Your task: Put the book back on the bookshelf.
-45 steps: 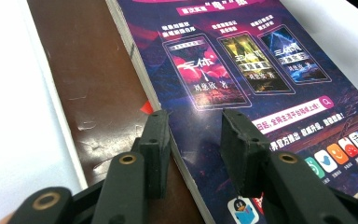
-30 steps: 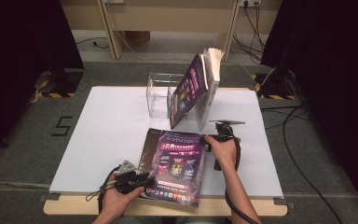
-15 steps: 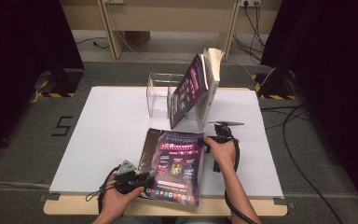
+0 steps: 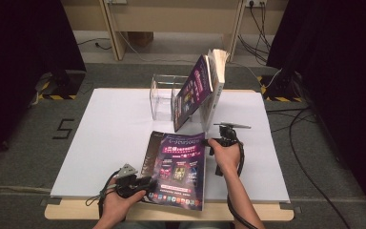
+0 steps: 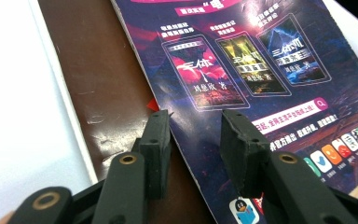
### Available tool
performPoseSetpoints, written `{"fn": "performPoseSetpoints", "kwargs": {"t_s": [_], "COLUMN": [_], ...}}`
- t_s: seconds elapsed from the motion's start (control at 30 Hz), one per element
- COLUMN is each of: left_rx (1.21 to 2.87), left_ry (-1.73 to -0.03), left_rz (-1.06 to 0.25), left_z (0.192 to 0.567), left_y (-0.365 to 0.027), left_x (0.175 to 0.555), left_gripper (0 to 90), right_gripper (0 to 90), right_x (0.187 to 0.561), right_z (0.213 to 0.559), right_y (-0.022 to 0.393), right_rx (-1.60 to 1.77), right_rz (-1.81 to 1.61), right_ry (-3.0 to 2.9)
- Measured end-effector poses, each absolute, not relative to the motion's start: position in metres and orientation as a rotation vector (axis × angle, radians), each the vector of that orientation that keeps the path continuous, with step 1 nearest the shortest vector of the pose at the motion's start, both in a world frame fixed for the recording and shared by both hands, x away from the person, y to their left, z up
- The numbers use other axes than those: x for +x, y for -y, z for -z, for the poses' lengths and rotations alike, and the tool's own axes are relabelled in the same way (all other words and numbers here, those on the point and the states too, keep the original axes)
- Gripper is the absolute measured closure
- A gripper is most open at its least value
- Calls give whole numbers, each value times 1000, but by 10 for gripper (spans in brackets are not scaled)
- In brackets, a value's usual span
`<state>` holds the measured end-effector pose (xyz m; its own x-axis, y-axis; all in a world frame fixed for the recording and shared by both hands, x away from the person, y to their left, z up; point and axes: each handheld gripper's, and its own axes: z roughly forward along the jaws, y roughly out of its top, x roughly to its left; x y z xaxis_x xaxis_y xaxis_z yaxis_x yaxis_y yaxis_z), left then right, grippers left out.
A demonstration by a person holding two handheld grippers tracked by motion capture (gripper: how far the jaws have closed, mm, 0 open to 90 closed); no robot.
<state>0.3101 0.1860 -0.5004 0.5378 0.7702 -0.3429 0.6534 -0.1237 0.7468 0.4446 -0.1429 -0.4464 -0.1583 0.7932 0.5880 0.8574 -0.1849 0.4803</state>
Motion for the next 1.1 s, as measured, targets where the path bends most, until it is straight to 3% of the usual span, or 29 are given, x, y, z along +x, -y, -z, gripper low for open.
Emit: {"fn": "performPoseSetpoints", "kwargs": {"t_s": [1.1], "left_rx": [1763], "left_ry": [-1198], "left_rz": [-199], "left_z": [496], "left_y": [-200], "left_x": [305], "left_gripper": [597], "right_gripper": [832], "right_x": [417], "right_z": [387], "right_y": [121], "right_rx": [-1862], "right_rz": [1658], "right_ry": [2091]}}
